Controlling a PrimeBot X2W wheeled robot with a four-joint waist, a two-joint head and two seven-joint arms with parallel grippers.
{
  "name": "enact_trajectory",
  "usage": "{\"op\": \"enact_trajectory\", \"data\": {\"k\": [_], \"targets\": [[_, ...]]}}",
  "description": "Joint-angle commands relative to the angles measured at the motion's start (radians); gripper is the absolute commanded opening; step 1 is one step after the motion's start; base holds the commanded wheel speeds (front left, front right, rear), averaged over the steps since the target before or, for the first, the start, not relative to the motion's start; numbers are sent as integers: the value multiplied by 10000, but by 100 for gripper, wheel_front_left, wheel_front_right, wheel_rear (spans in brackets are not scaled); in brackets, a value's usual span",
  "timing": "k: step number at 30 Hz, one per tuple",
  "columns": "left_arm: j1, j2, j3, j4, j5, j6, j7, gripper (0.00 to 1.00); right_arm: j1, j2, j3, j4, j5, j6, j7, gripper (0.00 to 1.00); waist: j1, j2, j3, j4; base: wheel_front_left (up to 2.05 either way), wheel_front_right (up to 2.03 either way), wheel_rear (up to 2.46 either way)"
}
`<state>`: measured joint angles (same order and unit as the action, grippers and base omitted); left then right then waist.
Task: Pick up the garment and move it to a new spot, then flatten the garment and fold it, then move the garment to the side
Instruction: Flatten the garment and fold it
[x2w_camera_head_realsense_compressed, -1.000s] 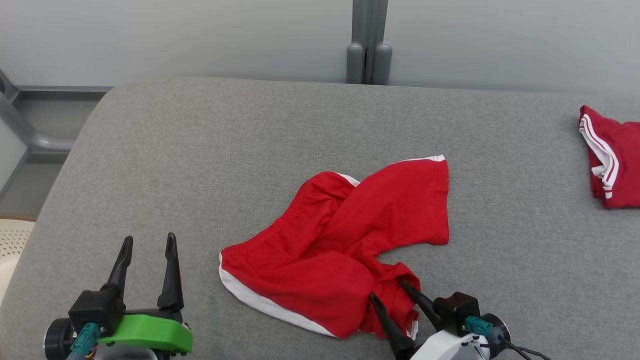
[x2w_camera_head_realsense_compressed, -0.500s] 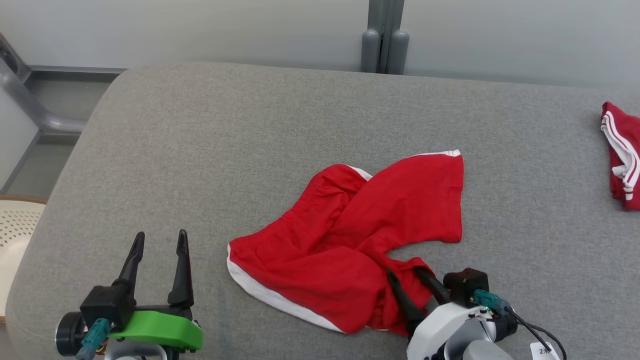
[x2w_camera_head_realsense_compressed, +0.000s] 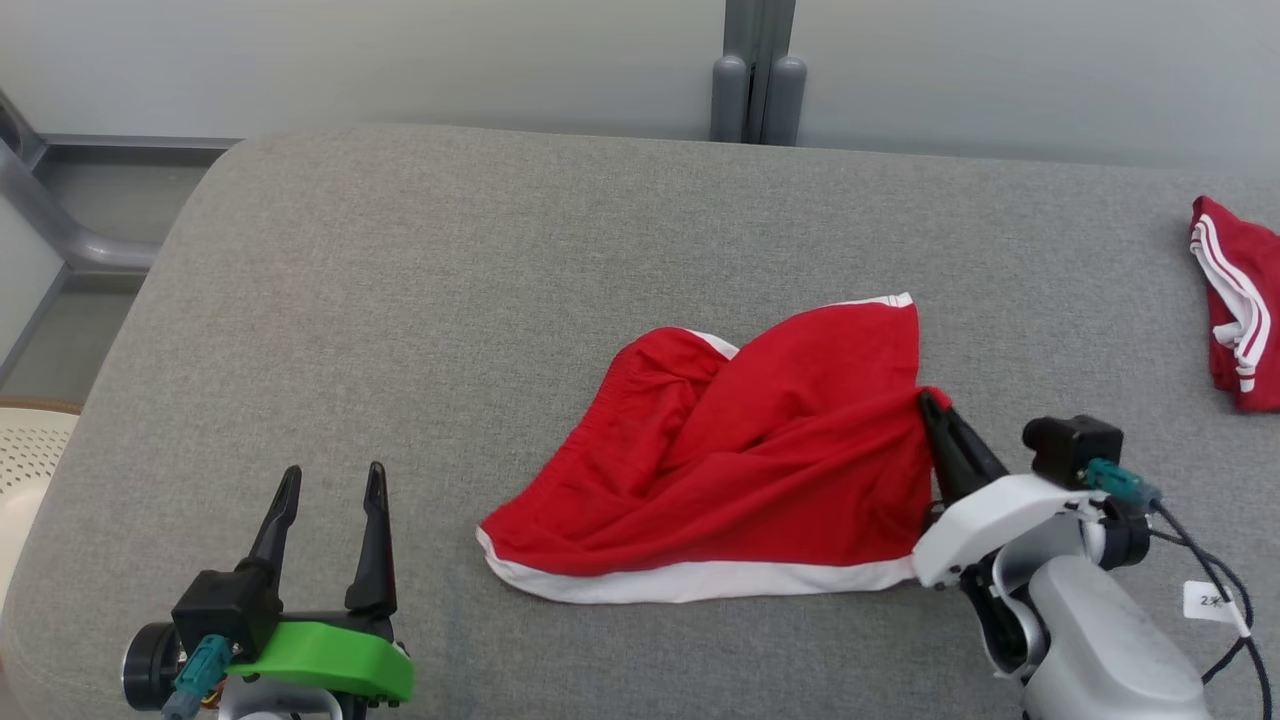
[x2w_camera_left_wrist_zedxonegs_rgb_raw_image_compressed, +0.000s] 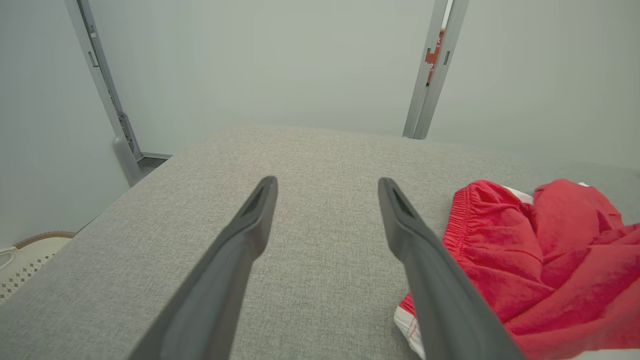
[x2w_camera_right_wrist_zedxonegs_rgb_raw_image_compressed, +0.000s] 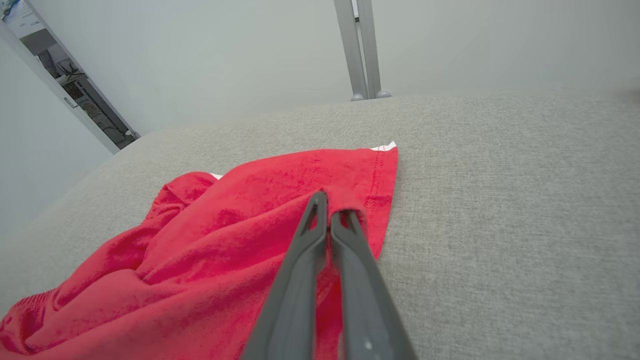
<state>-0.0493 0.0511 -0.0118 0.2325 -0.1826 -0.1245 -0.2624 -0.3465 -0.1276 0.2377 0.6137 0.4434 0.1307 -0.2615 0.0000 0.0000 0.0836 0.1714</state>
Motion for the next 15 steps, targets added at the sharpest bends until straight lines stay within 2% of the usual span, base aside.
{"op": "enact_trajectory", "data": {"k": [1, 3, 4, 5, 6, 11, 15], "targets": [[-188, -1, -33, 22, -42, -51, -29, 100, -255, -159, -89, 176, 243, -1, -15, 0, 0, 0, 1, -4, 0, 0, 0], [-205, 0, -80, 83, -71, -51, -29, 100, -443, -345, -42, 495, 423, -1, 136, 0, 0, 0, 9, -3, 0, 0, 0], [-214, 0, -90, 103, -80, -52, -29, 100, -524, -423, 16, 613, 487, -1, 151, 12, 0, 0, 10, -4, 0, 0, 0], [-220, 0, -97, 124, -86, -53, -29, 100, -641, -494, 61, 708, 551, -1, 118, 49, 0, 0, 6, -10, 0, 0, 0], [-221, 1, -101, 147, -91, -53, -29, 100, -697, -534, 113, 773, 612, -1, 99, 100, 0, 0, -1, -16, 0, 0, 0], [-47, 0, -85, 213, -103, 6, -29, 100, -379, -647, 406, 909, 776, -1, 0, 100, 0, 0, -171, -195, 0, 0, 0], [28, 3, -29, 204, -46, 16, -29, 100, 116, -760, 166, 302, 755, -1, -54, 100, 0, 0, -289, -398, 0, 0, 0]]}}
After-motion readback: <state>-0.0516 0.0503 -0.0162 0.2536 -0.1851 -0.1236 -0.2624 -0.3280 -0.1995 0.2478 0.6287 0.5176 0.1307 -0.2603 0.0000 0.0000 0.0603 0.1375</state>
